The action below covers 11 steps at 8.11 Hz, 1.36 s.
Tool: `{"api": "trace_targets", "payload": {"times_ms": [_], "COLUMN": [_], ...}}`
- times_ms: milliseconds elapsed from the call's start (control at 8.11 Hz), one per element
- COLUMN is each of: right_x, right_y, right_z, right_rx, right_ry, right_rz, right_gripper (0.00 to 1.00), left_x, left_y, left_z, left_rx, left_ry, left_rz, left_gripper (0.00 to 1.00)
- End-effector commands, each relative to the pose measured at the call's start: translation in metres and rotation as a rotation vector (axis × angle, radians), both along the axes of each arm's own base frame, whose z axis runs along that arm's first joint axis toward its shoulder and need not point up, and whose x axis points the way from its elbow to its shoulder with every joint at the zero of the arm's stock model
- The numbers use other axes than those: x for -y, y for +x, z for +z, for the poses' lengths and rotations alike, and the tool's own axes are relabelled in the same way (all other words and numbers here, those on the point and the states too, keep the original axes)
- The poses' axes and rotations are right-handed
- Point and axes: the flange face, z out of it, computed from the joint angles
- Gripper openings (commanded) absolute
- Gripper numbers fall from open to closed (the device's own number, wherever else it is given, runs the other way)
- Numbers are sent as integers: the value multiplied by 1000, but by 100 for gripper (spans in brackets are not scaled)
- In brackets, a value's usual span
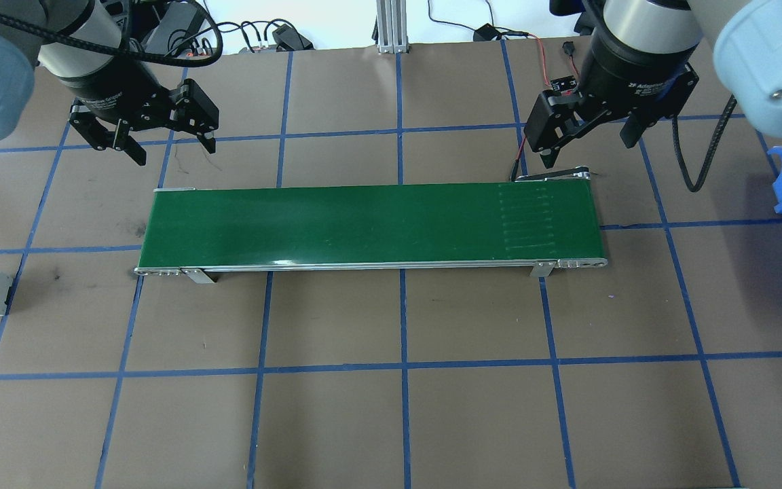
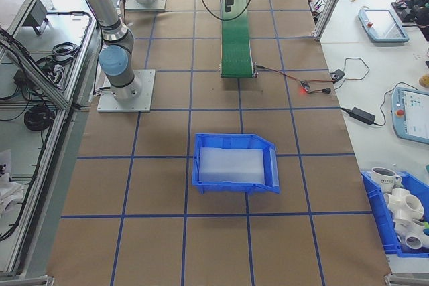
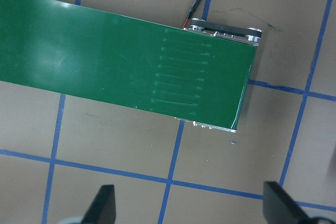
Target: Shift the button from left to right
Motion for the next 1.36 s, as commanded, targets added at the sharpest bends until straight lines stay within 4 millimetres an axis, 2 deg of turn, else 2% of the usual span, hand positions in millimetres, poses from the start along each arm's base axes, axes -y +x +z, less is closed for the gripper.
{"api": "trace_targets", "payload": {"times_ms": [0,123,247,493,740,863,1110,1233], "right_x": [0,0,0,0,1,2,-1,-2], "right_y": [0,0,0,0,0,0,7,5], "right_z": [0,0,0,0,1,-1,-6,-6], "right_rx": [0,0,0,0,4,3,36,33], "right_ry": [-1,1,1,-1,-7,-3,11,12], "right_rz": [0,0,0,-1,4,7,6,9], "right_gripper": [100,100,100,100,100,100,100,100], "left_x": [3,7,11,17,26,22,-4,-15], "left_y": [2,5,27,95,147,194,299,340], "left_z": [-4,-3,-1,-12,-30,-35,-39,-51], "left_rx": [7,9,8,4,1,51,62,47], "left_ry": [7,4,2,39,65,95,113,129], "left_rz": [-14,-26,1,21,-5,-19,-30,-33], "left_gripper": [100,100,100,100,100,100,100,100]}}
